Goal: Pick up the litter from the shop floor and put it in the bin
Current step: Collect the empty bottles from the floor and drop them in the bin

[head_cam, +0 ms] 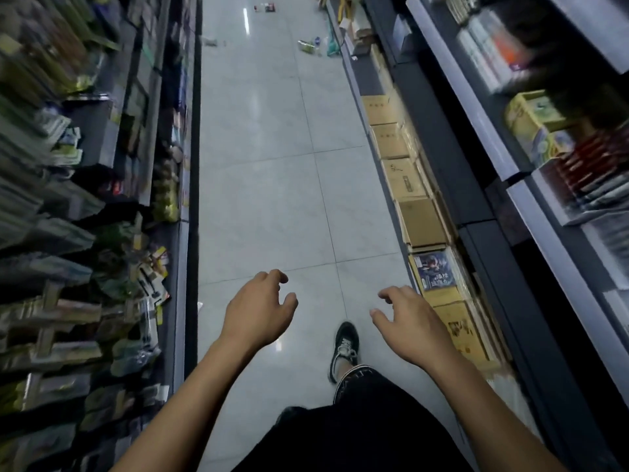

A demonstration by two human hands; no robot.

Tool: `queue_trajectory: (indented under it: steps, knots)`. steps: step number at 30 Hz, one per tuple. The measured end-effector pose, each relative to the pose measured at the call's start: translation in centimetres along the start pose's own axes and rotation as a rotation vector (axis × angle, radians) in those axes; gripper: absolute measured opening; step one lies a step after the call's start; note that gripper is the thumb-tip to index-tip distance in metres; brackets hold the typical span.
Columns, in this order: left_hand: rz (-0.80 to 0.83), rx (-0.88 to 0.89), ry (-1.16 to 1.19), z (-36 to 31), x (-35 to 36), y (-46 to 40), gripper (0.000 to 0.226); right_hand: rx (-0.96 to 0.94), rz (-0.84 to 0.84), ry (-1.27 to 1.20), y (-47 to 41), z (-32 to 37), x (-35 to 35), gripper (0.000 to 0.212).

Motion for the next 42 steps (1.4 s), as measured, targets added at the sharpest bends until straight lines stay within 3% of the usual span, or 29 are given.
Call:
queue_trajectory:
  steps: [9,20,27,32,42]
  knots:
    - [-0.036,-0.151,0.028,0.9,-3.6,-11.6,0.040,-0.148,0.046,0.074,-15.2,7.0,-6.9,0.046]
    - [-0.143,-0.371,0.099,9.7,-9.6,-20.7,0.040,-0.330,0.108,0.184,-29.7,22.6,-9.2,0.048]
    - [-0.156,-0.332,0.117,16.2,-16.0,-30.6,0.039,-0.304,0.083,0.203,-36.6,32.0,-10.5,0.047]
    - [-0.121,-0.200,0.079,18.9,-20.6,-39.2,0.039,-0.229,0.041,0.135,-40.9,37.3,-12.4,0.046]
    - [-0.042,0.000,0.002,18.1,-26.1,-56.0,0.040,-0.052,-0.009,0.006,-49.8,39.4,-17.1,0.044]
Point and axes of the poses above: each hand's wrist, its own y-axis away from the middle knuckle, its own x-axis out of the palm, z = x × y, the point moved 2 cm from there along -y, towards the middle knuckle, and after that the axes turned 13 degrees about x, right-handed, at the moved point
